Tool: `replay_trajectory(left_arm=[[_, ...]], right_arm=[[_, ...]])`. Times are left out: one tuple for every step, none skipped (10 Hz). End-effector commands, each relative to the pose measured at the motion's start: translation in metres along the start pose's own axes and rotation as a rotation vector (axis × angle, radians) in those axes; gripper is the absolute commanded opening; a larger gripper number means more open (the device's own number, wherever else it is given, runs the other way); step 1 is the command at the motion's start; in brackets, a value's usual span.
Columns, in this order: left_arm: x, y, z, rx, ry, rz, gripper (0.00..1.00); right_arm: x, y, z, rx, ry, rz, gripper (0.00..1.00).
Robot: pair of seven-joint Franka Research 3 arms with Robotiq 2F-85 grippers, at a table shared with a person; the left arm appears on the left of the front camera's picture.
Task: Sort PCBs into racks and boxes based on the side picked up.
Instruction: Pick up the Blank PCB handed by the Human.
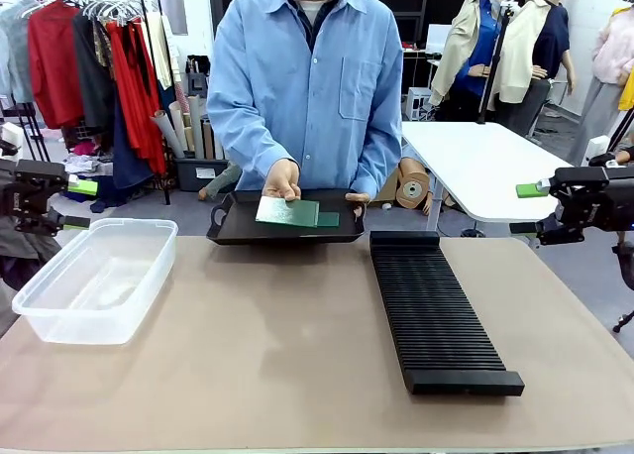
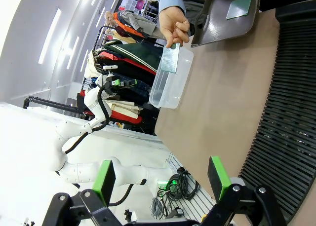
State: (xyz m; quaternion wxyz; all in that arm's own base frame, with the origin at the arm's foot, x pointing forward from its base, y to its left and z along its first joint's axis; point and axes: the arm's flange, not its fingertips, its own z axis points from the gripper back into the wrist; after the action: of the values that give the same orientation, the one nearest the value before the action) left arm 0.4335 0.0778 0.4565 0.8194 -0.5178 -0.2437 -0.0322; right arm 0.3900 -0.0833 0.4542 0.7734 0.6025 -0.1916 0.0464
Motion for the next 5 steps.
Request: replay_trajectory(left_arm=[[0.000, -0.001, 0.001, -0.004, 0.001, -0.002, 1.00], [0.000, -0.001, 0.001, -0.004, 0.001, -0.002, 1.00], [0.000, -0.001, 0.001, -0.004, 0.001, -0.002, 1.00], [0.000, -0.001, 0.001, -0.004, 0.001, -0.002, 1.00], [0.000, -0.001, 0.001, -0.004, 0.001, -0.002, 1.00]], right_arm=[[0.000, 0.001, 0.000, 0.002, -0.002, 0.004, 1.00], [0.000, 0.000, 0.000, 0.000, 0.000, 0.000, 1.00], [0.004, -0.003, -0.002, 0.003, -0.007, -0.001, 1.00], [0.008, -0.005, -0.005, 0.012, -0.020, 0.005, 1.00], [0.012, -0.008, -0.011, 0.025, -0.020, 0.009, 1.00]])
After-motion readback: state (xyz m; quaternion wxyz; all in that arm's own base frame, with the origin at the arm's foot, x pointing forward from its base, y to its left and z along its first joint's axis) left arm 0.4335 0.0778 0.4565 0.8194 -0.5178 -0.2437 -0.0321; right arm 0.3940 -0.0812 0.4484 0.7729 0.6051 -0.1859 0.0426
